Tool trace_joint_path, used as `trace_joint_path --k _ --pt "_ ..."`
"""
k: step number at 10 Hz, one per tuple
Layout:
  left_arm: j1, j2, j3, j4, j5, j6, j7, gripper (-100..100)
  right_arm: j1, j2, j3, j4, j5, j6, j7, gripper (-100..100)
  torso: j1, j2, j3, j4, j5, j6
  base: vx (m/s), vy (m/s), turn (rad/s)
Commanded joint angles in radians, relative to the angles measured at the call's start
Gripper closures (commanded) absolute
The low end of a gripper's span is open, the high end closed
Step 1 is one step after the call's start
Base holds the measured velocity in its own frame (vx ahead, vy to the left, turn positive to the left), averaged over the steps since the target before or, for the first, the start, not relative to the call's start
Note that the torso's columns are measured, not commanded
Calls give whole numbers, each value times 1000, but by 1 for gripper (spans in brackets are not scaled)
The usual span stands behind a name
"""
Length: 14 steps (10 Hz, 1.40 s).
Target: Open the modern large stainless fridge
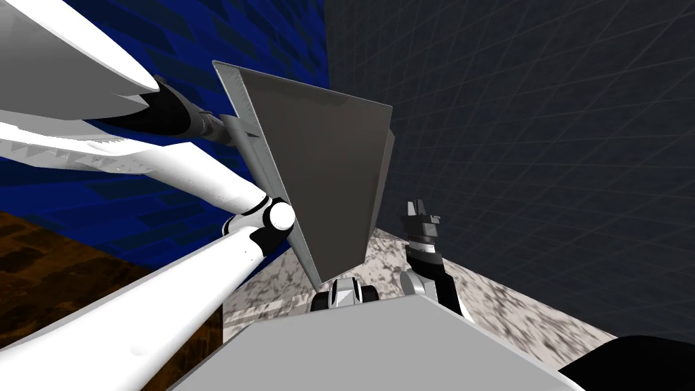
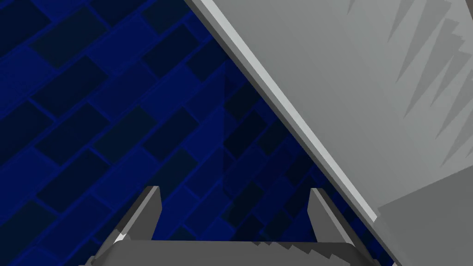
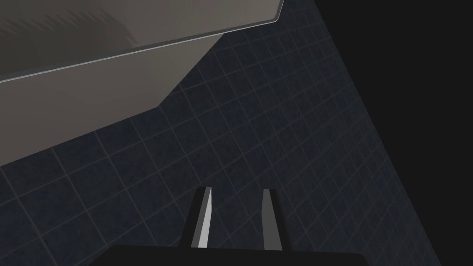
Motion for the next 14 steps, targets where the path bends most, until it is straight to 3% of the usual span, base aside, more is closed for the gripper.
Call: trace_joint_path --k 1,3,7,8,9,13,14 --pt "-8 0 -15 7 2 -2 -6 100 0 0 0 0 0 0 0 0 -1 5 3 0 2 -1 -38 -63 -2" --pt "-9 20 -8 2 -19 -1 0 100 0 0 0 0 0 0 0 0 -10 9 8 2 -3 0 -47 -51 70" --pt "-6 53 -11 -10 -61 7 2 100 0 1 0 0 0 0 0 0 -2 15 11 5 1 -3 -109 -143 104" --pt "-7 46 -12 -1 -56 -1 5 100 -1 1 0 0 0 0 0 0 -3 16 12 5 0 -3 -67 -75 36" --pt "-2 50 -20 0 -64 -5 2 -100 0 0 0 0 0 0 0 0 0 11 9 5 0 -2 -48 -115 18" --pt "4 56 -39 2 -79 -13 -5 -100 0 0 0 0 0 0 0 0 -16 2 2 -1 -7 5 -51 -174 47" --pt "5 62 -30 0 -81 -13 -5 -100 0 0 0 0 0 0 0 0 -18 0 -1 -2 -9 7 -44 -48 61"
